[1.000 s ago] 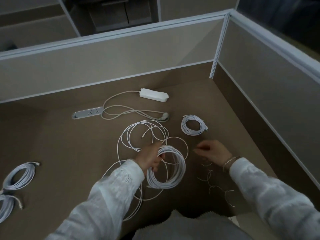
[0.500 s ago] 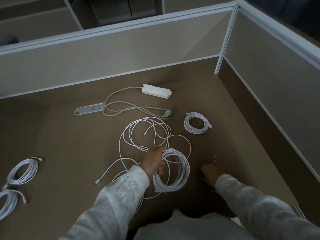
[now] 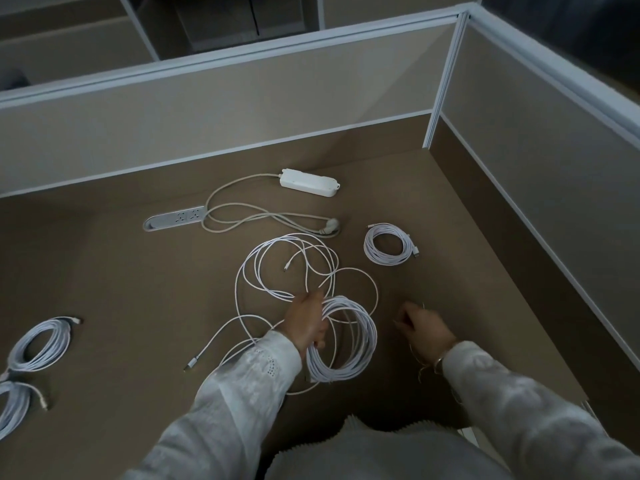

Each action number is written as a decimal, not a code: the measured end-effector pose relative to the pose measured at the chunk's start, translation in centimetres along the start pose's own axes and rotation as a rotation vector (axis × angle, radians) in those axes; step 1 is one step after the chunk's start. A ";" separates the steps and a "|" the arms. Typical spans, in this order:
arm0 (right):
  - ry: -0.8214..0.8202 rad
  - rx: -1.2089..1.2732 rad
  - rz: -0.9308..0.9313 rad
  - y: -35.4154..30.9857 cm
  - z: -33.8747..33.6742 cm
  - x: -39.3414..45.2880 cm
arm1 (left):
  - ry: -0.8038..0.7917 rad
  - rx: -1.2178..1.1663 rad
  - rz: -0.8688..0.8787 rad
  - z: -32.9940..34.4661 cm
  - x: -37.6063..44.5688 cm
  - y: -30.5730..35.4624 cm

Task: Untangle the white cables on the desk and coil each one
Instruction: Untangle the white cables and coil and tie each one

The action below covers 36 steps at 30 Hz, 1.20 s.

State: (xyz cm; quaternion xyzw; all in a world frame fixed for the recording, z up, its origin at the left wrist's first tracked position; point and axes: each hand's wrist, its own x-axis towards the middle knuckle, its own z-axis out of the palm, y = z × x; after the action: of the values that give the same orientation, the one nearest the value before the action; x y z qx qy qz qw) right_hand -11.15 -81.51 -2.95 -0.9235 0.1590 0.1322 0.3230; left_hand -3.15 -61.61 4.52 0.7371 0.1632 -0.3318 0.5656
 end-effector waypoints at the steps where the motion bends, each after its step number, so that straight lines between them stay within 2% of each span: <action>1: 0.061 0.084 0.000 -0.1 -0.7 -0.3 | 0.005 -0.006 -0.002 0.1 0.0 0.0; 6: 0.238 0.706 0.029 -2.2 -3.9 -3.9 | -0.002 -0.035 -0.003 0.3 -0.6 0.0; 9: 0.226 1.036 -0.059 -5.3 -5.1 -6.8 | 0.007 -0.075 0.022 0.9 -1.1 0.1; 11: 0.174 1.099 -0.113 -6.8 -4.8 -8.1 | 0.007 -0.073 0.050 1.5 -1.5 0.1; 14: 0.141 1.062 -0.180 -7.8 -3.3 -8.7 | 0.012 -0.071 0.070 2.3 -2.3 0.2; 16: 0.176 0.995 -0.209 -8.1 -2.5 -8.7 | 0.005 -0.101 0.078 2.7 -3.1 0.6; 21: 0.446 0.653 -0.336 -8.7 -1.1 -8.6 | -0.018 -0.162 0.173 3.2 -5.7 1.7; 26: 0.668 0.594 -0.463 -9.8 -1.4 -9.3 | 0.015 -0.147 0.381 3.1 -7.5 2.2; 28: 0.696 0.559 -0.498 -10.1 -1.7 -9.7 | 0.058 -0.120 0.454 2.9 -7.7 2.2; 31: 0.716 0.532 -0.519 -10.2 -2.0 -10.1 | 0.089 -0.135 0.467 2.8 -7.9 2.0; 36: 0.692 0.628 -0.459 -10.3 -1.9 -10.3 | 0.146 -0.071 0.524 2.7 -7.8 1.1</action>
State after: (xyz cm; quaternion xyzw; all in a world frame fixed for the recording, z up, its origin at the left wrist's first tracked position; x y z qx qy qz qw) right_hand -16.33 -72.95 7.79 -0.7829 0.0818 -0.3090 0.5337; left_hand -8.98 -63.43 10.24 0.7560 0.0188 -0.1144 0.6443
